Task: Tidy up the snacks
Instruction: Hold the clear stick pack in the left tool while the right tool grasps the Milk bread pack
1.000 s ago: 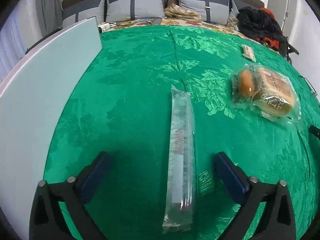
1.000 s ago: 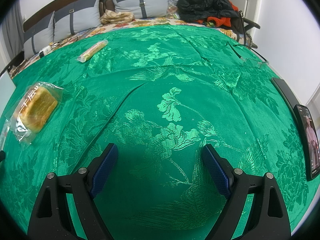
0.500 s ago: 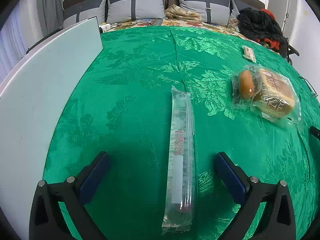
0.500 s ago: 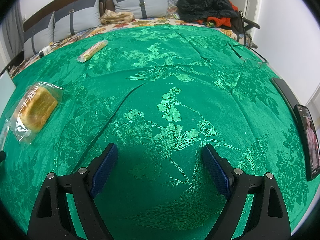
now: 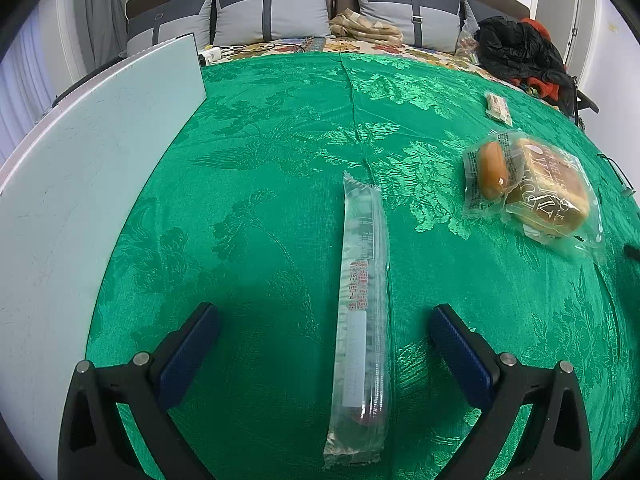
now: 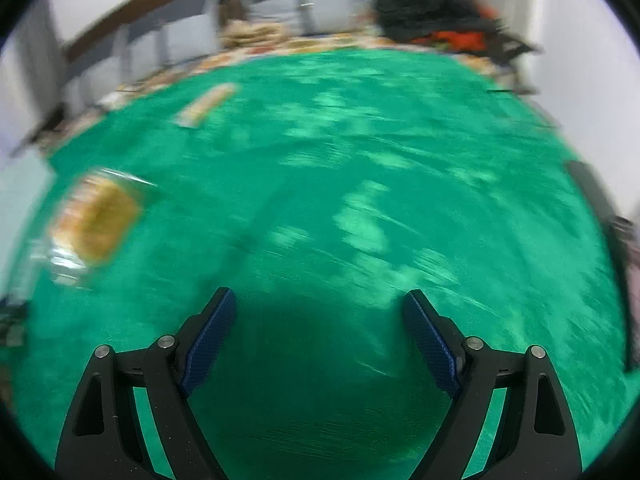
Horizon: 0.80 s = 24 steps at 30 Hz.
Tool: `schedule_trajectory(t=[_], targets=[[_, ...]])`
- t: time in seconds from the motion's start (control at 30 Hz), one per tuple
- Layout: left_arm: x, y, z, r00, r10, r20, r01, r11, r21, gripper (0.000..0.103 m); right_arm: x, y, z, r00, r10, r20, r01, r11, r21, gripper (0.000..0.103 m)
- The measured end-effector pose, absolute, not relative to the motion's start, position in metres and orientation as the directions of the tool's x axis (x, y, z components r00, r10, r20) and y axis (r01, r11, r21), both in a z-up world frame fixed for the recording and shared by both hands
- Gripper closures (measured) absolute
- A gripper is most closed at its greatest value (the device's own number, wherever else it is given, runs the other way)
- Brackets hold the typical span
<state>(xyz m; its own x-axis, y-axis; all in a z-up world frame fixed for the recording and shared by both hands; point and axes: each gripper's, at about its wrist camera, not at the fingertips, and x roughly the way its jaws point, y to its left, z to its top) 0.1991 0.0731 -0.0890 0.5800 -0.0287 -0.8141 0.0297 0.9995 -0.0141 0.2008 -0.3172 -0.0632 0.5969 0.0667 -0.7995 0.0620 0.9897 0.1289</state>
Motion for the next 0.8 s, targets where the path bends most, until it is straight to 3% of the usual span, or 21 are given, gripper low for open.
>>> schedule_trajectory(t=[0.07, 0.13, 0.27, 0.33, 0.43, 0.8], targets=[[0.199, 0.073, -0.089, 0.58, -0.029, -0.814, 0.03, 0.999, -0.014, 0.0, 0.213, -0.301, -0.034, 0.611, 0.243, -0.753, -0.108, 0.968, 0.226, 0.015], [0.199, 0.073, -0.089, 0.58, -0.029, -0.814, 0.029, 0.999, -0.014, 0.0, 0.231, -0.261, -0.004, 0.564, 0.359, -0.744, -0.339, 0.922, 0.187, 0.015], [0.199, 0.073, -0.089, 0.58, -0.029, -0.814, 0.03, 0.999, -0.015, 0.0, 0.27, -0.175, 0.011, 0.372, 0.389, -0.843, -0.636, 0.768, 0.075, 0.015], [0.199, 0.073, -0.089, 0.58, -0.029, -0.814, 0.03, 0.999, -0.015, 0.0, 0.293, -0.139, -0.011, 0.263, 0.309, -0.914, -0.707, 0.707, 0.035, 0.015], [0.199, 0.073, -0.089, 0.58, -0.029, -0.814, 0.03, 0.999, -0.015, 0.0, 0.309, -0.108, -0.044, 0.266, 0.149, -0.952, -0.731, 0.675, -0.099, 0.011], [0.199, 0.074, -0.089, 0.581, -0.027, -0.814, 0.028, 1.0, -0.013, 0.0, 0.323, -0.11, -0.044, 0.257, 0.135, -0.957, -0.625, 0.778, -0.059, 0.009]])
